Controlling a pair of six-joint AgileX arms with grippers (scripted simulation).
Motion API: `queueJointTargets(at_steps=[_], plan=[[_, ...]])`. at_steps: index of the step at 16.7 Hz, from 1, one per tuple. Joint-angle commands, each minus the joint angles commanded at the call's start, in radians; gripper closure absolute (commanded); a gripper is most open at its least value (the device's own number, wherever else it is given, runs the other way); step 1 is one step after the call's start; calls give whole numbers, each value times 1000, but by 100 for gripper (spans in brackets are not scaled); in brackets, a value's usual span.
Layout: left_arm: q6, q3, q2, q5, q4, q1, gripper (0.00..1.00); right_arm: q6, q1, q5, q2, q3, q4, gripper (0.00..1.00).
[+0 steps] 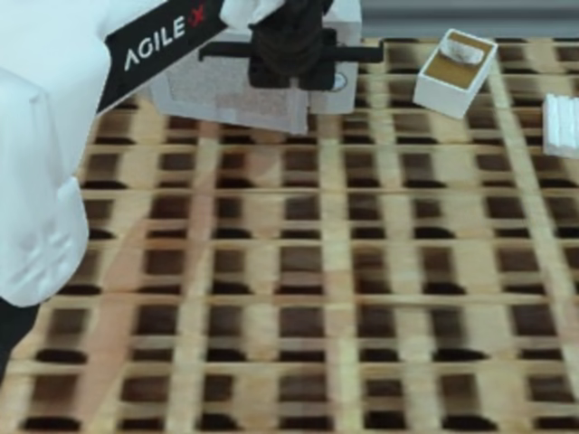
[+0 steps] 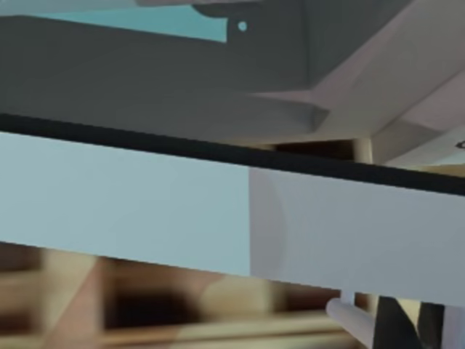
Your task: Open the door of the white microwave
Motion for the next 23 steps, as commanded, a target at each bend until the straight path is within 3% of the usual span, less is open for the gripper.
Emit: queueJointTargets(at_steps=[18,23], plan=[[-1,-5,2,5,3,-7,100,0,0,0,0,0,0,0],[75,-149,-82,37,72,8,100,0,0,0,0,0,0,0]])
